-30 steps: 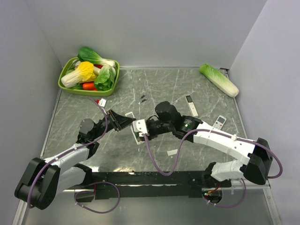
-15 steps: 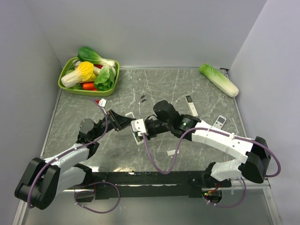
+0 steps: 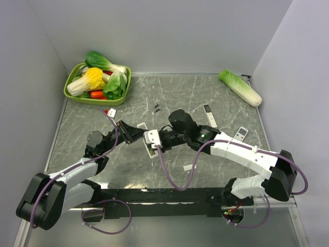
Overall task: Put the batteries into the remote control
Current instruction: Load the battery into the remote control.
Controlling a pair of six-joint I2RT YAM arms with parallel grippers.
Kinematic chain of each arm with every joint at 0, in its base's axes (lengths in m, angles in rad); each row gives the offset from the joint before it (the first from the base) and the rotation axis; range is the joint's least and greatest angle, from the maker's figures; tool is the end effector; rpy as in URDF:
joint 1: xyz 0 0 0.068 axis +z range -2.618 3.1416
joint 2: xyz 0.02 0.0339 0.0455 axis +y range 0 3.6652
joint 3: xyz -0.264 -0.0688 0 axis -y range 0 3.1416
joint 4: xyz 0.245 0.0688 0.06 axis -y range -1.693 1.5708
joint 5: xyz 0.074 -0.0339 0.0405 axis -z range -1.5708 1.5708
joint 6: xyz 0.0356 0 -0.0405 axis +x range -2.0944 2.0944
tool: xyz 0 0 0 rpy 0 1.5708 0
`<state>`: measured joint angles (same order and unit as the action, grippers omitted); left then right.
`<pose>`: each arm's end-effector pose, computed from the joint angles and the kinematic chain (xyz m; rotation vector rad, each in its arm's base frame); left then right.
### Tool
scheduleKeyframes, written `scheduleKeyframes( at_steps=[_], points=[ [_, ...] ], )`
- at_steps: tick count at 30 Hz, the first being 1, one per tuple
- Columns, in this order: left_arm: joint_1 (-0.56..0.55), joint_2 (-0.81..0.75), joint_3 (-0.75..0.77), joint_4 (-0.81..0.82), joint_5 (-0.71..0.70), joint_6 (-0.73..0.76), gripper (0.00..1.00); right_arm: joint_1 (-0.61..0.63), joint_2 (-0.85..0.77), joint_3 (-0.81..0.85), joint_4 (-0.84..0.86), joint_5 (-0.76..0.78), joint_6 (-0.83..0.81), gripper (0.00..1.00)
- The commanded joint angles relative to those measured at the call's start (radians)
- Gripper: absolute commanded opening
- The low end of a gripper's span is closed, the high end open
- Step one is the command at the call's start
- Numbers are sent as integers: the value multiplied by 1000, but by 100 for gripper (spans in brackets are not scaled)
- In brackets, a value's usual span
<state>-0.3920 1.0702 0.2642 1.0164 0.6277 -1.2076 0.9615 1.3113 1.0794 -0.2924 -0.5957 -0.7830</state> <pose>0.1831 -0.0983 0.2313 -0.0433 1.6485 -1.7030 0.1519 0.2526 0.3190 -1.7985 1.0376 0.7303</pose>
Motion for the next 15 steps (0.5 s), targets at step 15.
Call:
scheduleKeyframes(
  at_steps=[15],
  points=[
    [-2, -111, 26, 246, -59, -104, 2, -6, 52, -73, -22, 36, 19, 8]
  ],
)
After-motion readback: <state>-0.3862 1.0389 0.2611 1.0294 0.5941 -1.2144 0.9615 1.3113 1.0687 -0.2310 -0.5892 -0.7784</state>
